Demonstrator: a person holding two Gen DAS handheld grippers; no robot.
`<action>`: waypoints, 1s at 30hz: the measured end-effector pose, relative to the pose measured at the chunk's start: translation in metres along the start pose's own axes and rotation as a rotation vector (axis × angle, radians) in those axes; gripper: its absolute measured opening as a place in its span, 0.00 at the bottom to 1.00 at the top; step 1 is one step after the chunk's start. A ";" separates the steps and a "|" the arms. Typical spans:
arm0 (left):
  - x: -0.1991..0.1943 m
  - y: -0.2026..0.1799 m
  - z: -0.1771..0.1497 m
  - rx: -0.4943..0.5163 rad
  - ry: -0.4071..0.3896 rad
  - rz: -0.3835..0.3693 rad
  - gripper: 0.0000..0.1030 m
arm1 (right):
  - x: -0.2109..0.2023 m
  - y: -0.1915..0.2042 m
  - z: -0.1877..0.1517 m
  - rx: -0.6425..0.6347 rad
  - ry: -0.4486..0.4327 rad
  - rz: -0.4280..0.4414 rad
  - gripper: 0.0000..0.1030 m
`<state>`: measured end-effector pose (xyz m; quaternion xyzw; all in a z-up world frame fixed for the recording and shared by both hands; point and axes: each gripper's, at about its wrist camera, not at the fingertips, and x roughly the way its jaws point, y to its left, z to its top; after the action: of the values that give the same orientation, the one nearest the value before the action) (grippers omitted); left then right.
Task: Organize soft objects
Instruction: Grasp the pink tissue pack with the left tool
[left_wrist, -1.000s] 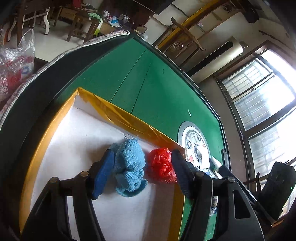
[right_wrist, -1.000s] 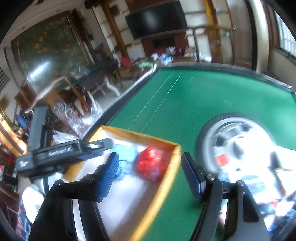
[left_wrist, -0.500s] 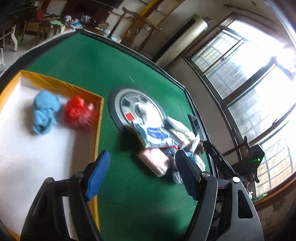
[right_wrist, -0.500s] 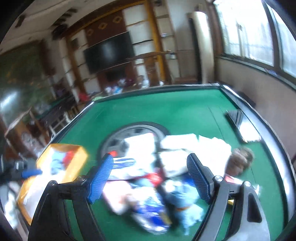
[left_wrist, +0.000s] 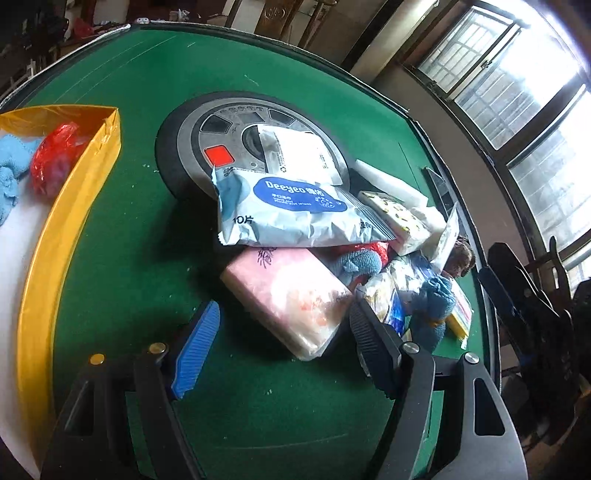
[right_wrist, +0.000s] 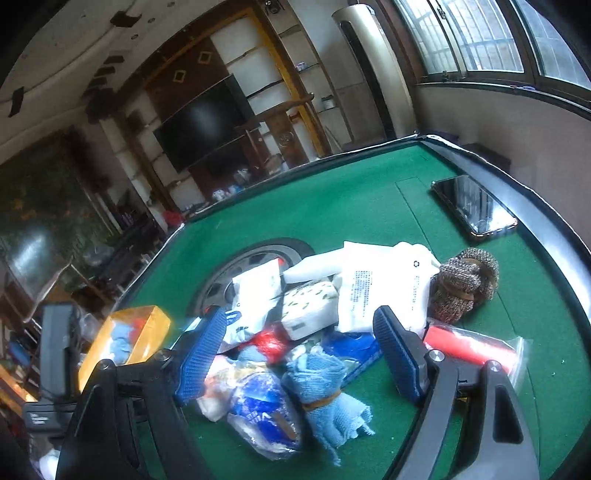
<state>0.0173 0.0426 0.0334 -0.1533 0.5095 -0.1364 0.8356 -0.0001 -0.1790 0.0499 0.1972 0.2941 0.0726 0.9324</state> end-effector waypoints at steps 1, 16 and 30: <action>0.002 -0.003 0.002 0.000 -0.013 0.010 0.70 | 0.001 0.002 -0.001 -0.005 0.002 0.003 0.75; 0.024 -0.023 -0.003 0.182 -0.017 0.148 0.59 | 0.007 0.004 -0.007 0.003 0.014 -0.019 0.75; -0.003 0.009 -0.034 0.199 -0.042 0.228 0.78 | 0.013 0.004 -0.010 -0.006 0.036 -0.033 0.75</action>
<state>-0.0143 0.0482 0.0174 -0.0135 0.4898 -0.0872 0.8673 0.0048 -0.1686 0.0376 0.1884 0.3140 0.0618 0.9285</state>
